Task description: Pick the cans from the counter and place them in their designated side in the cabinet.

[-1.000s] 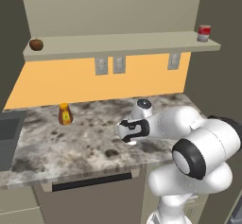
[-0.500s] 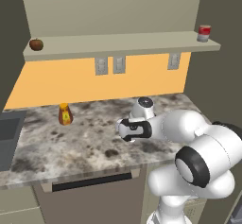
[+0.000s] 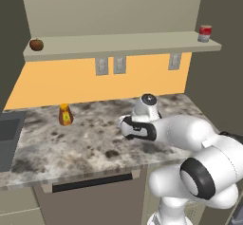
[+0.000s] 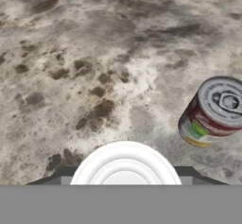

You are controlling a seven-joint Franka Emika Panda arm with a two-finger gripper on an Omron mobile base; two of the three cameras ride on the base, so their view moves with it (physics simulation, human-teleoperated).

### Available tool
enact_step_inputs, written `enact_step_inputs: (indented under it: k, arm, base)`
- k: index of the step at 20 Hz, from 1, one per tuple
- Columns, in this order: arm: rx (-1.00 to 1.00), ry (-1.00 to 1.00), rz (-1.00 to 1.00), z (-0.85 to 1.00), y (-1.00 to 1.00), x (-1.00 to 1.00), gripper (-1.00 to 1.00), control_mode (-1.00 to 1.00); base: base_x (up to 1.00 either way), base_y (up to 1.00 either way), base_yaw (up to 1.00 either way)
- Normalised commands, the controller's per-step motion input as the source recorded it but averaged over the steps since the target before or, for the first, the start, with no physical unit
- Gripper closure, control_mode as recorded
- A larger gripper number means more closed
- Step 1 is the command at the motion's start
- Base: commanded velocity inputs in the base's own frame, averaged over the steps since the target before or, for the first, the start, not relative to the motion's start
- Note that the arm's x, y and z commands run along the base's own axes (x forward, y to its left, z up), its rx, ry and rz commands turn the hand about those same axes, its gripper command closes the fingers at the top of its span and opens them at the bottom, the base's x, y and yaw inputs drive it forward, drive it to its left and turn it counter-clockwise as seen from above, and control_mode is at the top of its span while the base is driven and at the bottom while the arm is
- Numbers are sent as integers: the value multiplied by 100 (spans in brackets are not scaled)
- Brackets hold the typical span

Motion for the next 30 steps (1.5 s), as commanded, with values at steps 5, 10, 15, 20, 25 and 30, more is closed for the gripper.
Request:
enact_step_inputs:
  k: [5, 10, 15, 20, 25, 30]
  arm:
    - [0, -4, 0, 31, -9, -5, 100, -100]
    - [0, -6, 0, 33, -14, -10, 100, -100]
    - [0, -3, 0, 25, -18, -17, 100, -100]
    - [0, 0, 0, 30, -13, -14, 100, -100]
    - [0, 0, 0, 37, -5, -12, 100, -100]
    - [0, 0, 0, 33, 0, -11, 100, -100]
  base:
    - [0, 0, 0]
    - [0, 0, 0]
    - [0, 0, 0]
    - [0, 0, 0]
    - [0, 0, 0]
    - [0, 0, 0]
